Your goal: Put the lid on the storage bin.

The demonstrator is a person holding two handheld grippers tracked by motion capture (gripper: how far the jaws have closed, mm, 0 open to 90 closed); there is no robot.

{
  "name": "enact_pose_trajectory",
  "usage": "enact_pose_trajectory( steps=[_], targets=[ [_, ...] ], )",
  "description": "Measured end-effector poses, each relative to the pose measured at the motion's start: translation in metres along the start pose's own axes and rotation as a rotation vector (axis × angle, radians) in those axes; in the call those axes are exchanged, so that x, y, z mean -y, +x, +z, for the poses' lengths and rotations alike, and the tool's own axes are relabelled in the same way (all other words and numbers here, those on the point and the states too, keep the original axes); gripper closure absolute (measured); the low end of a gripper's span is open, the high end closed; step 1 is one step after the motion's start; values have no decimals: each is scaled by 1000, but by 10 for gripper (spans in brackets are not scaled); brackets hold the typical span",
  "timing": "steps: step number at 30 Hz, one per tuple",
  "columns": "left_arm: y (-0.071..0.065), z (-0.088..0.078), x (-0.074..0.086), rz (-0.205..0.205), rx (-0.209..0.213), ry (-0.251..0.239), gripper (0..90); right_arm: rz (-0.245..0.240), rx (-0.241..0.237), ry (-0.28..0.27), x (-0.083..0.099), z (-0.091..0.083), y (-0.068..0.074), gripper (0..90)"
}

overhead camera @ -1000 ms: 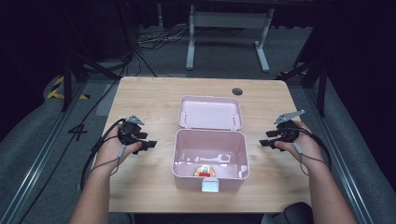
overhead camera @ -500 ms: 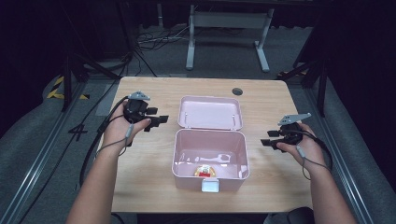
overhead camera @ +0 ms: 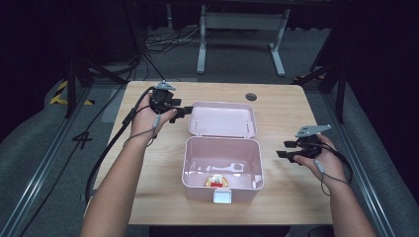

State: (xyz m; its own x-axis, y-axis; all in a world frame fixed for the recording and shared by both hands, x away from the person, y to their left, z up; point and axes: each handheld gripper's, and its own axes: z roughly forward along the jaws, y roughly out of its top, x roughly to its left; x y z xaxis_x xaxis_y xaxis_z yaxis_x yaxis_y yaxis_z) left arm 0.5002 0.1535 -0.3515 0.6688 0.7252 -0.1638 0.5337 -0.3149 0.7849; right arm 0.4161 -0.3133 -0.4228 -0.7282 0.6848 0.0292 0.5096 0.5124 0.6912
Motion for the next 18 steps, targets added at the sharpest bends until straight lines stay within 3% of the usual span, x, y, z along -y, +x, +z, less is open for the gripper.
enact_pose_trajectory(
  steps=[4,7,12,13,18],
  targets=[
    [5,19,-6,7,-20,-10,399,5,-26,-29,1,-4,5,445],
    [10,32,-9,-22,-3,1,397,-5,-35,-46,2,-8,8,437],
    [17,49,-13,-25,1,19,378,-4,-27,-61,5,-12,11,436],
    [19,53,-13,-45,8,28,370,-2,-25,-60,5,-12,12,434],
    [25,67,-12,-70,0,50,373,-5,-23,-65,8,-15,14,425]
  ],
)
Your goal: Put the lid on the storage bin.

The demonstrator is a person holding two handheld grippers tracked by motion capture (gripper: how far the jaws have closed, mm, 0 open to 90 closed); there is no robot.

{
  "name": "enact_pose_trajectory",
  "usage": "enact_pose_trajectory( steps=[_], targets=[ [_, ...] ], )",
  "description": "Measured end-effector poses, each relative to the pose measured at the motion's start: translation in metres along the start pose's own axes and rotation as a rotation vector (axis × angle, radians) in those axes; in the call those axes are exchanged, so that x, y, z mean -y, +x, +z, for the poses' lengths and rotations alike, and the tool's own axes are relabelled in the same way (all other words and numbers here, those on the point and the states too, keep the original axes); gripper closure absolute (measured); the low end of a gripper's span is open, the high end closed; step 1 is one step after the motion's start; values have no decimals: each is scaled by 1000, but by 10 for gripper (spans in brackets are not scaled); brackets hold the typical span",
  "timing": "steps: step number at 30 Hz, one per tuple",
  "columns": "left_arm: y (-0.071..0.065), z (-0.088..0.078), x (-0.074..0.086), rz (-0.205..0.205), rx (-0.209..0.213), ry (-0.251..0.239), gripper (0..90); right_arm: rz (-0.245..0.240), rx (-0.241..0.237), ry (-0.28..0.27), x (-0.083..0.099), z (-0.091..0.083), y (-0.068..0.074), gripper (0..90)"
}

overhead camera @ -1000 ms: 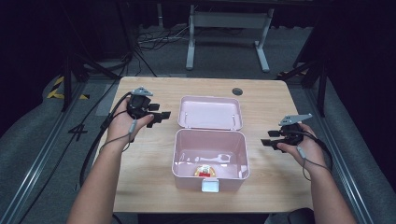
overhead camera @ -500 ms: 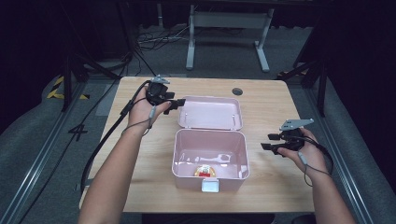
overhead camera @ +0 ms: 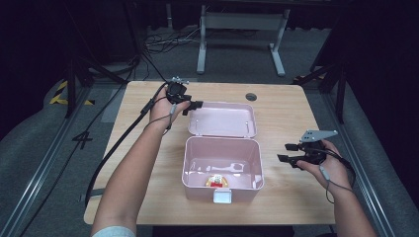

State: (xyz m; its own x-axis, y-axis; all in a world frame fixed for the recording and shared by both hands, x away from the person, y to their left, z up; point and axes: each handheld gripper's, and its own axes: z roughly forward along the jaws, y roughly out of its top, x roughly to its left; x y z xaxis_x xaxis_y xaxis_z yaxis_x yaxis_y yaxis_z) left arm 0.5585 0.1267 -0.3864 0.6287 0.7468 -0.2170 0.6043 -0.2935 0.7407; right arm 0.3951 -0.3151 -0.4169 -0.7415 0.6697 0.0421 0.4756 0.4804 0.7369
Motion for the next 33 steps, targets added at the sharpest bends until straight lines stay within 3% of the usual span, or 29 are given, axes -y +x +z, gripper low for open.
enact_pose_trajectory(
  steps=[11,15,22,23,27,33],
  targets=[
    [7,19,8,-54,30,85,391,5,-6,-13,1,-2,2,424],
    [11,21,11,-126,67,87,384,11,-32,-20,0,-2,3,419],
    [11,21,12,-151,121,109,464,17,-45,-25,0,-1,4,420],
    [10,20,11,-157,138,109,530,13,-47,-26,0,-1,5,420],
    [8,17,9,-149,120,106,560,12,-49,-31,0,-1,5,420],
    [6,8,3,-130,101,53,632,14,-44,-41,0,-2,4,423]
  ],
)
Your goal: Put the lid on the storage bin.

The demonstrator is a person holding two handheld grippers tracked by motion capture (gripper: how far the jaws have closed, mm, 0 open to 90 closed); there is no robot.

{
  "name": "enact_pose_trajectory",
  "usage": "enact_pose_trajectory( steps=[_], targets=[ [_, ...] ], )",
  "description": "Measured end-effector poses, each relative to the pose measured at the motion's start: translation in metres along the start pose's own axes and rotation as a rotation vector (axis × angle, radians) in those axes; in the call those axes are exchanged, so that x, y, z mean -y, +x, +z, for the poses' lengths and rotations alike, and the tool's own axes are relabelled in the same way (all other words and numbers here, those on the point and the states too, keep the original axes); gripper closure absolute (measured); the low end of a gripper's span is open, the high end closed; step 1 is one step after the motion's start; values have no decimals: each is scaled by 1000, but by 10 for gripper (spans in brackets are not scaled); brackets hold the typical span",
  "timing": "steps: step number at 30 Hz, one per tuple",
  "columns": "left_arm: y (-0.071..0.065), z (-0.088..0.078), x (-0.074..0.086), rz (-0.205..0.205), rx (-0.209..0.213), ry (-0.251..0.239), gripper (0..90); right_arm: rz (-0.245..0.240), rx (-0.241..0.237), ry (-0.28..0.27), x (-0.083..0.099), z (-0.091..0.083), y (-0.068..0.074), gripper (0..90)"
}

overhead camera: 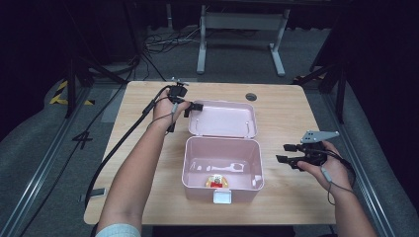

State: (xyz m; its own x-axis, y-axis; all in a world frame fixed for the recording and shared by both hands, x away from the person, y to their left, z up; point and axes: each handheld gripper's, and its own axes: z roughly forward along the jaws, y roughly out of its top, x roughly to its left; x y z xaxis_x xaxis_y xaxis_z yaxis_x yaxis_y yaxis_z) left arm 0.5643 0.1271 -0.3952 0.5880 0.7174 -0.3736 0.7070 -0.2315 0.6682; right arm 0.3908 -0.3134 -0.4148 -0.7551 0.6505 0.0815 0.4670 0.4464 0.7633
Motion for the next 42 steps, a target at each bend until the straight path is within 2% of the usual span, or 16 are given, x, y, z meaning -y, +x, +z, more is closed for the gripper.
enact_pose_trajectory(
  steps=[3,4,5,7,10,11,15,17,23,31,38,42],
  targets=[
    [-4,-4,-2,27,-18,-27,644,-2,2,-3,0,-1,0,423],
    [-7,-8,-3,27,-26,-53,658,-3,5,-4,0,-1,-1,426],
    [-7,-8,-3,27,-26,-53,666,-2,6,-5,0,-1,-1,426],
    [-11,-16,-7,41,-31,-89,682,1,6,-7,0,-2,-1,426],
    [-14,-21,-9,55,-39,-103,690,1,9,-10,0,-2,-1,429],
    [-18,-26,-11,84,-62,-111,691,1,10,-10,0,-2,-1,429],
    [-24,-35,-14,106,-70,-133,706,-3,5,-10,0,-1,-1,434],
    [-29,-46,-18,116,-68,-167,722,-4,4,-13,0,-1,0,435],
    [-39,-60,-22,148,-77,-198,745,-4,5,-21,-1,-2,0,439],
    [-57,-82,-19,186,-83,-274,765,-11,3,-20,-3,0,0,440],
    [-68,-96,-16,206,-83,-309,771,-23,-6,-16,-7,5,0,440],
    [-78,-104,-9,228,-103,-348,768,-30,-10,-18,-10,6,-1,440]
  ],
)
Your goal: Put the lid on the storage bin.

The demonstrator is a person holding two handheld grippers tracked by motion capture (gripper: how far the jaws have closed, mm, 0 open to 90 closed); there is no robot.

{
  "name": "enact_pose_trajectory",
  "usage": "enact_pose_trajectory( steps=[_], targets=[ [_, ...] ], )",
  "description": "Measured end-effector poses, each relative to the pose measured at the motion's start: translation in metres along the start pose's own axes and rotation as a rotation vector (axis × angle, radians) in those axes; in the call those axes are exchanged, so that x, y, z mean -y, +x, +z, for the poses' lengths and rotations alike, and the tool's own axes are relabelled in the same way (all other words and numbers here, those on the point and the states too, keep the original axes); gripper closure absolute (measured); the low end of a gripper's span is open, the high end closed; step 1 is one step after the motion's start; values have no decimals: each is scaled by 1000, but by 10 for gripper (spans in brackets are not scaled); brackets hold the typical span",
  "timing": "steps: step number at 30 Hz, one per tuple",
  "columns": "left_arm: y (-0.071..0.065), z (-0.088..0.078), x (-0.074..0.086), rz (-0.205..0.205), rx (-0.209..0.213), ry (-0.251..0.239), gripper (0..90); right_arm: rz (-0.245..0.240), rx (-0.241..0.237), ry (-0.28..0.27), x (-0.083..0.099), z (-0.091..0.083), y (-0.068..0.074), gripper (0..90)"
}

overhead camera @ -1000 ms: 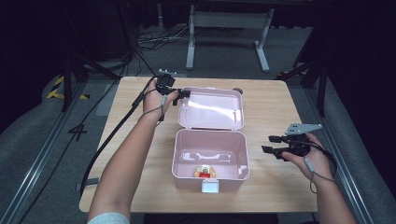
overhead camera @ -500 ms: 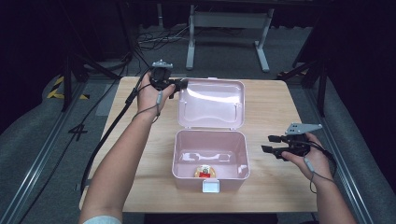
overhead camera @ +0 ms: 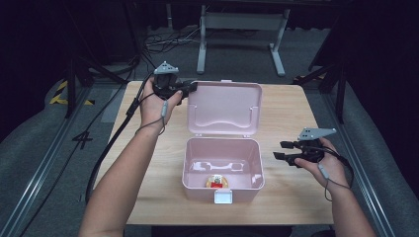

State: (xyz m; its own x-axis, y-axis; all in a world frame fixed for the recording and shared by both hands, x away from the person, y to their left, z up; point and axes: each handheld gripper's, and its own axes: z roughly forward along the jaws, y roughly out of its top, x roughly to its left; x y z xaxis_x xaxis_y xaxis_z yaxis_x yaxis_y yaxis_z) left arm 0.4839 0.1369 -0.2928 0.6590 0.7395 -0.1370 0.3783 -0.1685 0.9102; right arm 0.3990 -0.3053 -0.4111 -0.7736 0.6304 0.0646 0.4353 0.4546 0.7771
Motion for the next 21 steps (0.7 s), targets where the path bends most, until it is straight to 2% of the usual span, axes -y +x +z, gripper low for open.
enact_pose_trajectory(
  steps=[8,12,15,21],
  targets=[
    [-19,-16,2,37,-35,-49,752,-16,-6,-1,-4,3,1,441],
    [-25,-21,5,43,-52,-74,746,-18,-3,-1,-4,2,2,441],
    [-29,-24,7,32,-54,-99,740,-18,-2,-1,-4,2,2,440],
    [-35,-31,12,40,-53,-130,731,-21,-1,0,-4,1,3,440]
  ],
)
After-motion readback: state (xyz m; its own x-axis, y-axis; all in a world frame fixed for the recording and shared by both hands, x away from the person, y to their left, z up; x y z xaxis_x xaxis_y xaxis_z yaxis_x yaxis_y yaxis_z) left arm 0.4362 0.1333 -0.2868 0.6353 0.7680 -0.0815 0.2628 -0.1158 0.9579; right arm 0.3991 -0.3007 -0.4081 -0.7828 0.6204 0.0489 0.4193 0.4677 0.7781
